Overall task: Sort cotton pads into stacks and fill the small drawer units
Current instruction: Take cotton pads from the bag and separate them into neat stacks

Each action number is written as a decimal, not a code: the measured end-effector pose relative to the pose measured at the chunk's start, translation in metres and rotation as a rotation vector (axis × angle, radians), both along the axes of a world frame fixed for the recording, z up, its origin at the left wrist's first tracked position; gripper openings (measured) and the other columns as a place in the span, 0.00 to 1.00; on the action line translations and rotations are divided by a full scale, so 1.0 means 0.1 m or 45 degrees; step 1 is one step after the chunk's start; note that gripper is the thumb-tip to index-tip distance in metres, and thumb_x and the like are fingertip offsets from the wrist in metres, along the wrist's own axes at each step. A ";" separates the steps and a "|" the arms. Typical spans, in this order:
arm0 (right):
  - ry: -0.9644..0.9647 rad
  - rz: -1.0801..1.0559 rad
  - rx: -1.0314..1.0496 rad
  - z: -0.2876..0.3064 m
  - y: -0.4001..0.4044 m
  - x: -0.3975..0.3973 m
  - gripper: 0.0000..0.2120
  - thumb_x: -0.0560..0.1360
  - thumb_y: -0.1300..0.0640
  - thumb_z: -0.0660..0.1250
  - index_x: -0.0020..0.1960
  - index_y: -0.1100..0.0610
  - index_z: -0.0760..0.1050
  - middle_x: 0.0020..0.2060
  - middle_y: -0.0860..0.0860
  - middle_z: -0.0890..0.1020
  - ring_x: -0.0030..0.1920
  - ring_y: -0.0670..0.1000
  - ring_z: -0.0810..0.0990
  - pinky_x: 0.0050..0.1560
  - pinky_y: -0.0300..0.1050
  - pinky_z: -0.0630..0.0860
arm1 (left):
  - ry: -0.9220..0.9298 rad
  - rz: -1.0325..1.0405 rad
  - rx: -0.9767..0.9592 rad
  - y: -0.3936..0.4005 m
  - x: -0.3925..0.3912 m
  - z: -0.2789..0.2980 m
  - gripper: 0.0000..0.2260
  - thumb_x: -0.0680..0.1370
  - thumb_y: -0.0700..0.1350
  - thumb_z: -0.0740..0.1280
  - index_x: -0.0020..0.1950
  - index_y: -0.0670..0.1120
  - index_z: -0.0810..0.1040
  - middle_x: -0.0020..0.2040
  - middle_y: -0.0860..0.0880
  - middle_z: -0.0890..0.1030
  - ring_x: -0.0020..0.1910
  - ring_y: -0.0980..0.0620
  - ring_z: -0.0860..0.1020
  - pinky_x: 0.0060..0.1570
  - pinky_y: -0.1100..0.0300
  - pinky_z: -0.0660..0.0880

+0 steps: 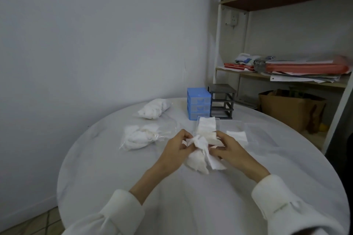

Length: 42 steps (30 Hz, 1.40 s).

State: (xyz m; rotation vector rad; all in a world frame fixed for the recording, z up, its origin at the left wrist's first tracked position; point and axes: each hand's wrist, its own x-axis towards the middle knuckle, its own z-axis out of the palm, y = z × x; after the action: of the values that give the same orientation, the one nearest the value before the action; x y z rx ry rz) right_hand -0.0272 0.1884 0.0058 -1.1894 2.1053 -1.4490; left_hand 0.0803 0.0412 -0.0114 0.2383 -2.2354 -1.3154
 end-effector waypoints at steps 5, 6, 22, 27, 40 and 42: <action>-0.213 0.079 -0.037 0.02 -0.12 -0.07 0.05 0.78 0.55 0.63 0.50 0.46 0.75 0.42 0.44 0.81 0.40 0.41 0.79 0.39 0.33 0.75 | -0.025 -0.031 0.241 -0.05 -0.16 -0.01 0.04 0.77 0.44 0.67 0.48 0.47 0.72 0.42 0.53 0.76 0.39 0.57 0.75 0.37 0.70 0.71; -0.193 0.063 -0.053 0.01 -0.14 -0.10 0.05 0.78 0.56 0.63 0.50 0.48 0.76 0.41 0.44 0.81 0.39 0.40 0.79 0.39 0.32 0.75 | -0.028 -0.042 0.234 -0.07 -0.19 -0.03 0.05 0.76 0.46 0.68 0.48 0.47 0.74 0.42 0.53 0.77 0.41 0.57 0.76 0.40 0.68 0.72; -0.022 -0.114 -0.199 -0.04 -0.15 -0.36 0.03 0.74 0.63 0.67 0.44 0.58 0.79 0.38 0.47 0.81 0.37 0.39 0.78 0.38 0.30 0.72 | 0.157 -0.026 0.420 -0.10 -0.24 0.06 0.12 0.71 0.43 0.74 0.39 0.40 0.72 0.32 0.48 0.72 0.33 0.55 0.71 0.31 0.68 0.67; -0.073 -0.132 -0.130 -0.04 -0.12 -0.31 0.06 0.72 0.64 0.66 0.38 0.57 0.77 0.32 0.45 0.79 0.38 0.45 0.77 0.40 0.35 0.70 | 0.202 0.013 0.589 -0.10 -0.18 0.10 0.10 0.72 0.42 0.71 0.36 0.44 0.72 0.30 0.54 0.77 0.31 0.58 0.75 0.32 0.68 0.71; -0.221 -0.172 -0.325 0.04 -0.14 -0.17 0.10 0.73 0.60 0.70 0.44 0.46 0.73 0.42 0.42 0.80 0.38 0.39 0.79 0.38 0.31 0.76 | 0.350 0.026 0.928 -0.07 -0.15 0.18 0.07 0.74 0.41 0.68 0.52 0.42 0.80 0.47 0.44 0.85 0.44 0.52 0.83 0.41 0.63 0.79; -0.205 -0.181 -0.372 0.02 -0.15 -0.18 0.09 0.73 0.62 0.69 0.48 0.50 0.74 0.45 0.46 0.81 0.39 0.40 0.81 0.38 0.32 0.77 | 0.369 0.009 0.924 -0.07 -0.15 0.18 0.07 0.76 0.41 0.66 0.53 0.41 0.78 0.46 0.44 0.85 0.42 0.52 0.83 0.40 0.62 0.79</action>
State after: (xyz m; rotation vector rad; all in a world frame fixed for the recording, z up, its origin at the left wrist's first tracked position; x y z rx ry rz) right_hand -0.0457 0.1730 0.0076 -0.9940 1.9505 -1.9014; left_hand 0.0654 0.0346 0.0070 0.2860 -1.4495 -1.9707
